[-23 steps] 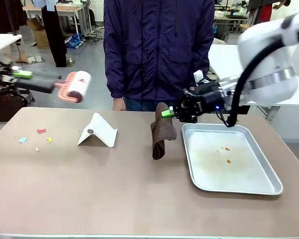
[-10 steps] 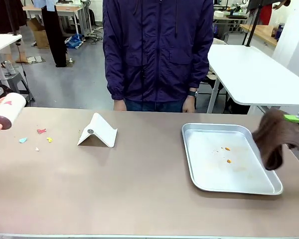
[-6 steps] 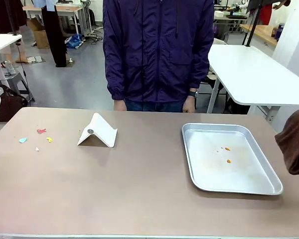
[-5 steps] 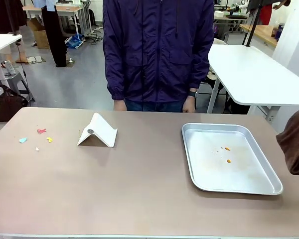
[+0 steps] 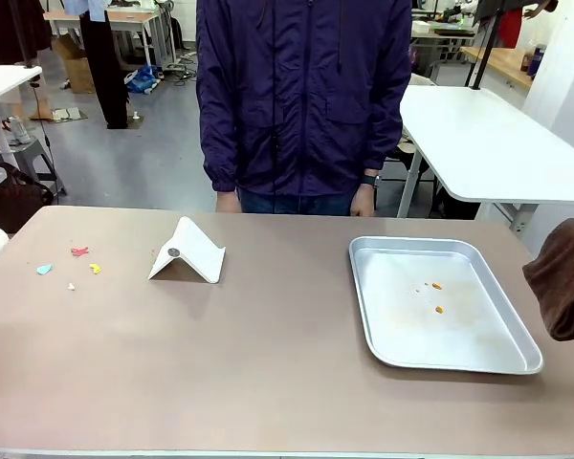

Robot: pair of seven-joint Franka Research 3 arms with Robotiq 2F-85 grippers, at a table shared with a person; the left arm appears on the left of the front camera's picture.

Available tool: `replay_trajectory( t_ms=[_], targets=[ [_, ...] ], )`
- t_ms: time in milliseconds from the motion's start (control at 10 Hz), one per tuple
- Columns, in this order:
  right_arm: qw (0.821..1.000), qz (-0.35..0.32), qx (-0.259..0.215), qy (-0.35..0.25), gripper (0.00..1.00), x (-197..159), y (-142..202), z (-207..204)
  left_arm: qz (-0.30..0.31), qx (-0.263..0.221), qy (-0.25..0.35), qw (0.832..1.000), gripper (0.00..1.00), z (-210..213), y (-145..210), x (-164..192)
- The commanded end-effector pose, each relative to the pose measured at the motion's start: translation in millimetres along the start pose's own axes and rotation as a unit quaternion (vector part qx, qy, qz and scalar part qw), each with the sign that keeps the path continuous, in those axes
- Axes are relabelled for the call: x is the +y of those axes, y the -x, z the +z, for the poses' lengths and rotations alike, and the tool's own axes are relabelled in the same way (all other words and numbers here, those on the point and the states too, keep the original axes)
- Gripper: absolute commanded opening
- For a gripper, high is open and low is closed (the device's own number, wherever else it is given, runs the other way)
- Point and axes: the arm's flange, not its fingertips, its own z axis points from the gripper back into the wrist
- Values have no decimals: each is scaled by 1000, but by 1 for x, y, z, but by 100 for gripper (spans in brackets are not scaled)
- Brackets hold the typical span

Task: Clean the surface of the table.
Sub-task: Hold the Lint Roller with your left hand and the towel with your right hand, then if a person points to the right, clean the right side of the table with your right hand, and if they point to the left, clean the left side with your left hand.

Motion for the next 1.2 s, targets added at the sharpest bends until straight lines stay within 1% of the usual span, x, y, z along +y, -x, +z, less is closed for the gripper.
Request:
replay_trajectory(
  t_ms=[0, 1100],
  targets=[
    [1000, 4, -3, 2, 0, 6, 2, 1, -1, -25, 22, 999, 0, 1, 8, 3],
    [1000, 4, -3, 2, 0, 6, 2, 1, -1, -25, 22, 999, 0, 1, 8, 3]
  ],
)
